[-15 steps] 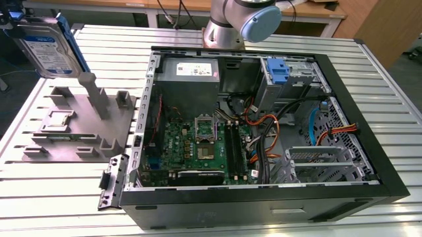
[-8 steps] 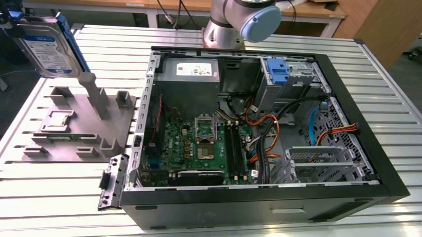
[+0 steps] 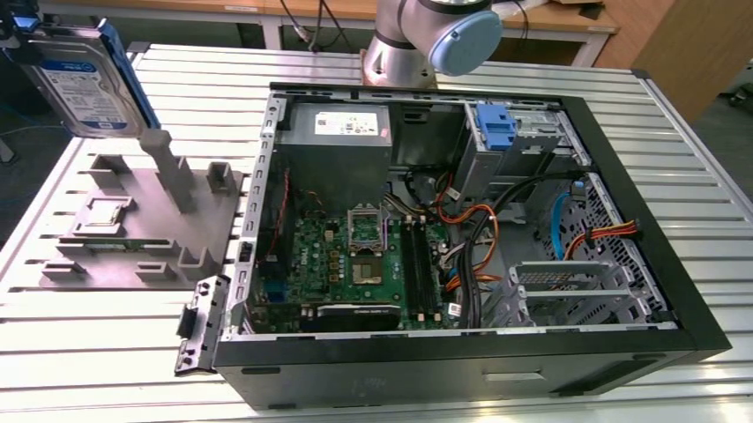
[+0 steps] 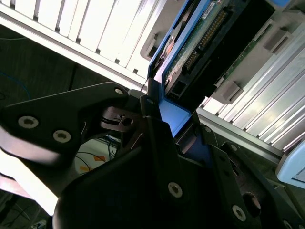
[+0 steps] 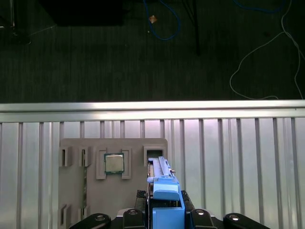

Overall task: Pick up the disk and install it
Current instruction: 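Pick up the disk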

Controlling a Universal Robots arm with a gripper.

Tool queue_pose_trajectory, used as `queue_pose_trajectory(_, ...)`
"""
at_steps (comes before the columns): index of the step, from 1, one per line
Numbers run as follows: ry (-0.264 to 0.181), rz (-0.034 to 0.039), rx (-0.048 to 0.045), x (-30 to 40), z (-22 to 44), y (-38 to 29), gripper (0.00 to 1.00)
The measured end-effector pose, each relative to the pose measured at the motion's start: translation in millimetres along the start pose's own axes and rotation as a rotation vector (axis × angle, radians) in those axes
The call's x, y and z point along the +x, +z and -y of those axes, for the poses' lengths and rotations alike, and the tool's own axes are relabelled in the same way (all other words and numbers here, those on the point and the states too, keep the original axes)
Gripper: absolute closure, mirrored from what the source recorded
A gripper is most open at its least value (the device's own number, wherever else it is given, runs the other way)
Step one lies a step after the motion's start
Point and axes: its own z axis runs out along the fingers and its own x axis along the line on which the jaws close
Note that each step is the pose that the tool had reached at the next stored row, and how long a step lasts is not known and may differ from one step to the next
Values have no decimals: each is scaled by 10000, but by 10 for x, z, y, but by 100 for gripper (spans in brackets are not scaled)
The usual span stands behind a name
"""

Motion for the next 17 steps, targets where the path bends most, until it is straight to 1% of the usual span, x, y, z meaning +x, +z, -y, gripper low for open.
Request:
queue_pose_trajectory(10,0,0,1,-4,-3,-62,64)
queue_pose_trajectory(17,0,0,0,-5,-4,-85,64)
